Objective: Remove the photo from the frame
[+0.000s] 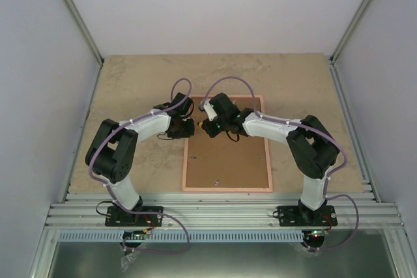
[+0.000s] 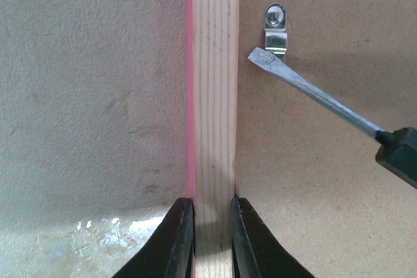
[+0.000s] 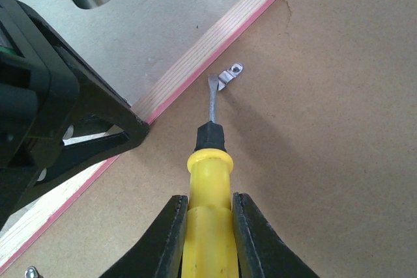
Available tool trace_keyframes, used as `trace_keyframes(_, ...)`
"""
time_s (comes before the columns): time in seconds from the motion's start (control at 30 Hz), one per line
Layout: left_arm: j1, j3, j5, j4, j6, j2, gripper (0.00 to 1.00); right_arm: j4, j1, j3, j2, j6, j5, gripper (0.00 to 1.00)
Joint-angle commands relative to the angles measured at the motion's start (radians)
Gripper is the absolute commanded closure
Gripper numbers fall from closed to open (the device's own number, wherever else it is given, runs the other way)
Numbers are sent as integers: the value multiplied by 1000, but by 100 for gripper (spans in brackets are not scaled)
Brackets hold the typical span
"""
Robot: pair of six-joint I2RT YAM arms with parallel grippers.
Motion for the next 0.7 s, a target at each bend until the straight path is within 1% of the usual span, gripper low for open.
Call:
trace_keyframes(0.0,-4,-17,-2,25,-11,8,93,-30,-6,-18,-29,9,42,100)
trace_keyframes(0.5,-3,-15,-13,19,-14,4,92,-21,-18,-48,-64,9,65,100)
trace_keyframes(0.67,-3,-17,-22,20,-17,1,92,-2,-20,-62,-80,5,37,100)
